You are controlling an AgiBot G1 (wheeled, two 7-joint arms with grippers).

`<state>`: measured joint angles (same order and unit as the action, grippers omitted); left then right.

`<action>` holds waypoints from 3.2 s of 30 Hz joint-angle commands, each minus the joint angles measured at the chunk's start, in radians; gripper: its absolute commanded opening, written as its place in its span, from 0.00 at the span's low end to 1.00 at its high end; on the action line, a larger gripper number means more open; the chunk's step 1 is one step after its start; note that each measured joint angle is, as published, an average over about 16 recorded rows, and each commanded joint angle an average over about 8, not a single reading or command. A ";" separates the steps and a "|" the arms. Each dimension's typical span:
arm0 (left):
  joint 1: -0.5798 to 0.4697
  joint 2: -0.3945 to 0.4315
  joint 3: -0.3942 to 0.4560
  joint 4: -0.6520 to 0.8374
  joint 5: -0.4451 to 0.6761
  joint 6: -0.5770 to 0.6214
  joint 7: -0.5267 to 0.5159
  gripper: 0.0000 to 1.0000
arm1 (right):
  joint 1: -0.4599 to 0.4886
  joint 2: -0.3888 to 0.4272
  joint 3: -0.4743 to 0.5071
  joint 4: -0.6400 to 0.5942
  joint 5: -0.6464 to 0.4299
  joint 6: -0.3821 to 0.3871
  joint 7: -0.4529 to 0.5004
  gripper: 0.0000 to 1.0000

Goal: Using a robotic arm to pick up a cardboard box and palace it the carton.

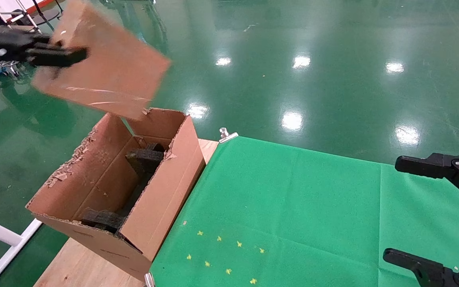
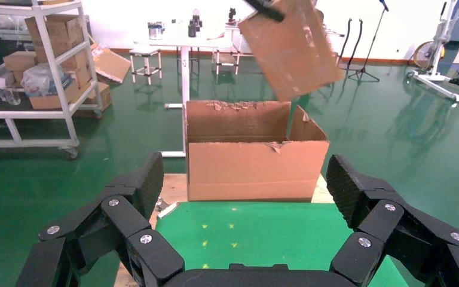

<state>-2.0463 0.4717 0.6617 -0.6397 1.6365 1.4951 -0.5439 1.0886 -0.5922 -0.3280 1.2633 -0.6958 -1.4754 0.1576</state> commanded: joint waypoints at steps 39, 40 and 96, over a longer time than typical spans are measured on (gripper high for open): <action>0.184 0.282 0.113 0.660 0.249 -0.537 0.070 0.00 | 0.000 0.000 -0.001 0.000 0.000 0.000 0.000 1.00; 0.194 0.287 0.115 0.662 0.251 -0.541 0.069 0.00 | 0.000 0.000 -0.001 0.000 0.000 0.000 0.000 1.00; 0.225 0.196 0.008 0.489 0.094 -0.419 0.230 1.00 | 0.000 0.001 -0.001 -0.001 0.001 0.001 -0.001 1.00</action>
<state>-1.8162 0.6732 0.6731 -0.1421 1.7351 1.0720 -0.3163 1.0888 -0.5916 -0.3292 1.2626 -0.6945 -1.4744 0.1567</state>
